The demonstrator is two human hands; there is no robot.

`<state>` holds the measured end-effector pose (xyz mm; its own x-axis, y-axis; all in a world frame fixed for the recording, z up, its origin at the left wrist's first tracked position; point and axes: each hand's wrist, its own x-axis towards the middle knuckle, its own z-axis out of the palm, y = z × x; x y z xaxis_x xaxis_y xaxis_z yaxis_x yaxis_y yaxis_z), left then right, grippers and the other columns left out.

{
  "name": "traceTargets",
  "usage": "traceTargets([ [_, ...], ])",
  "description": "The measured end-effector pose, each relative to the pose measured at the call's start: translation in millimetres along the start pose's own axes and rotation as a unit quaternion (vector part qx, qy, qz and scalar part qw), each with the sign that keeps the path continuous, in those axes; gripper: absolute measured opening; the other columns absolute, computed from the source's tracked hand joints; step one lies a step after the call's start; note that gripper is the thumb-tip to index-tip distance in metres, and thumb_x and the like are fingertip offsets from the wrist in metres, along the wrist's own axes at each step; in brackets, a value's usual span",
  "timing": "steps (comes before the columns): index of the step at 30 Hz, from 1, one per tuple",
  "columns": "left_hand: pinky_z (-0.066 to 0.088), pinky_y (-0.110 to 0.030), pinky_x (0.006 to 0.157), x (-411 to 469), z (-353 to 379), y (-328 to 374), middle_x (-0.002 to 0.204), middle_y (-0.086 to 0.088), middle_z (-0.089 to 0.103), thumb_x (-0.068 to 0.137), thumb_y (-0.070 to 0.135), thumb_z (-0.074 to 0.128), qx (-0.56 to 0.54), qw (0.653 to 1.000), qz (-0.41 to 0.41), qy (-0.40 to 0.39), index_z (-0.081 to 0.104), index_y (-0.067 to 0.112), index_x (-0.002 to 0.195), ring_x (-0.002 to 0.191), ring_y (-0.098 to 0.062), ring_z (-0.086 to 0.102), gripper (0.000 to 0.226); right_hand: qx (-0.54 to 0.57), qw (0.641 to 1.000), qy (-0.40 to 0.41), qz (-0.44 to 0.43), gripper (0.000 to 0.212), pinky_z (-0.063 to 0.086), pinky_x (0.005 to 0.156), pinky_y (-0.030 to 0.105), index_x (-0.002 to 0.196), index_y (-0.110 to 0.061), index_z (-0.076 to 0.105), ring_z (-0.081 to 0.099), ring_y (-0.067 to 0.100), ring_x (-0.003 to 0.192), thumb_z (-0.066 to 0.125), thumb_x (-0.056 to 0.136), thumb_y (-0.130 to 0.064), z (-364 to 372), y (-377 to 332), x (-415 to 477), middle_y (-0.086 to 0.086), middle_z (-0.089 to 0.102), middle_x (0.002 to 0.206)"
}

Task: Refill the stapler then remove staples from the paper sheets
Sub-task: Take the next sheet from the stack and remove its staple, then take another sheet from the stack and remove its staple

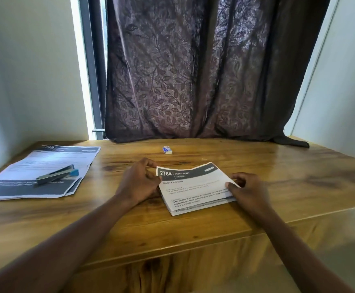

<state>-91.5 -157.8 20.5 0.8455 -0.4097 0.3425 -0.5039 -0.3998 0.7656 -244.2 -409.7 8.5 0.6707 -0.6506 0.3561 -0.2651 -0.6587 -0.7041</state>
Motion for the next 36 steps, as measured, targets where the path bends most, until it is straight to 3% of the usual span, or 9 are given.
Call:
traceTargets([
  [4, 0.048, -0.012, 0.061, -3.4, -0.4, -3.8, 0.07, 0.012, 0.074, 0.082, 0.022, 0.081, 0.051, 0.998, 0.026, -0.01, 0.061, 0.027, 0.111, 0.065, 0.008, 0.068, 0.035, -0.094, 0.995, 0.017, -0.035, 0.028, 0.045, 0.078, 0.028, 0.117, -0.017, 0.074, 0.062, 0.016, 0.096, 0.07, 0.091, -0.026, 9.2, 8.0, 3.8, 0.001, 0.073, 0.11],
  [7, 0.044, -0.004, 0.06, -10.3, -2.2, -3.2, 0.096, 0.014, 0.071, 0.084, 0.032, 0.08, 0.083, 0.995, 0.044, -0.033, 0.058, 0.026, 0.122, 0.076, 0.002, 0.067, 0.045, -0.137, 0.99, 0.008, -0.043, 0.023, 0.051, 0.085, 0.037, 0.11, -0.019, 0.075, 0.06, 0.023, 0.102, 0.068, 0.089, -0.026, 13.7, 13.6, 5.7, 0.004, 0.07, 0.109],
  [8, 0.046, -0.006, 0.069, -12.9, -2.7, -3.8, 0.112, 0.009, 0.068, 0.085, 0.04, 0.079, 0.105, 0.992, 0.056, -0.036, 0.059, 0.027, 0.125, 0.087, -0.002, 0.066, 0.047, -0.14, 0.989, 0.005, -0.046, 0.024, 0.053, 0.087, 0.039, 0.111, -0.02, 0.075, 0.06, 0.024, 0.103, 0.067, 0.089, -0.026, 14.1, 14.7, 5.3, 0.004, 0.071, 0.11],
  [11, 0.044, -0.039, 0.109, -21.9, -3.6, -6.5, 0.15, 0.005, 0.045, 0.084, 0.065, 0.067, 0.184, 0.973, 0.129, -0.059, 0.059, 0.034, 0.133, 0.135, -0.016, 0.048, 0.059, -0.14, 0.989, 0.001, -0.053, 0.027, 0.054, 0.089, 0.041, 0.116, -0.02, 0.075, 0.06, 0.023, 0.106, 0.067, 0.09, -0.025, 13.3, 16.3, 4.6, 0.004, 0.071, 0.114],
  [13, 0.035, -0.05, 0.118, -30.8, -6.1, -2.5, 0.159, 0.013, 0.035, 0.08, 0.075, 0.06, 0.173, 0.961, 0.184, -0.11, 0.055, 0.042, 0.137, 0.146, -0.013, 0.033, 0.066, -0.143, 0.988, -0.005, -0.054, 0.029, 0.054, 0.091, 0.043, 0.118, -0.021, 0.073, 0.059, 0.024, 0.108, 0.066, 0.091, -0.025, 13.2, 16.6, 4.4, 0.005, 0.068, 0.117],
  [17, 0.035, -0.045, 0.12, -36.8, -5.2, -3.0, 0.155, 0.026, 0.04, 0.077, 0.078, 0.061, 0.141, 0.937, 0.226, -0.224, 0.055, 0.051, 0.137, 0.146, -0.001, 0.032, 0.066, -0.144, 0.988, -0.005, -0.057, 0.03, 0.051, 0.093, 0.043, 0.12, -0.023, 0.073, 0.055, 0.025, 0.111, 0.065, 0.091, -0.022, 13.7, 14.8, 2.9, 0.007, 0.065, 0.118],
  [24, 0.037, -0.021, 0.111, -33.1, -1.1, -7.7, 0.136, 0.027, 0.061, 0.085, 0.055, 0.073, 0.115, 0.934, 0.26, -0.218, 0.07, 0.046, 0.122, 0.129, 0.011, 0.048, 0.038, -0.138, 0.989, 0.001, -0.059, 0.029, 0.049, 0.091, 0.039, 0.119, -0.023, 0.073, 0.052, 0.023, 0.113, 0.066, 0.09, -0.019, 13.3, 14.1, -0.1, 0.005, 0.064, 0.12],
  [31, 0.045, -0.033, 0.112, -34.3, -3.4, -8.0, 0.136, 0.026, 0.061, 0.083, 0.06, 0.07, 0.102, 0.937, 0.261, -0.21, 0.07, 0.042, 0.122, 0.13, 0.006, 0.049, 0.042, -0.136, 0.988, 0.006, -0.073, 0.027, 0.049, 0.089, 0.039, 0.115, -0.022, 0.072, 0.054, 0.023, 0.112, 0.067, 0.089, -0.02, 11.7, 9.6, -3.8, 0.004, 0.064, 0.118],
  [36, 0.049, -0.036, 0.108, -38.0, -29.4, -11.6, 0.14, 0.023, 0.058, 0.082, 0.071, 0.062, 0.039, 0.965, 0.231, -0.118, 0.066, 0.039, 0.126, 0.132, 0.0, 0.051, 0.056, -0.136, 0.975, 0.103, -0.14, 0.024, 0.046, 0.094, 0.051, 0.113, -0.022, 0.072, 0.055, 0.028, 0.113, 0.067, 0.089, -0.02, 10.1, -5.3, -11.9, 0.004, 0.065, 0.118],
])
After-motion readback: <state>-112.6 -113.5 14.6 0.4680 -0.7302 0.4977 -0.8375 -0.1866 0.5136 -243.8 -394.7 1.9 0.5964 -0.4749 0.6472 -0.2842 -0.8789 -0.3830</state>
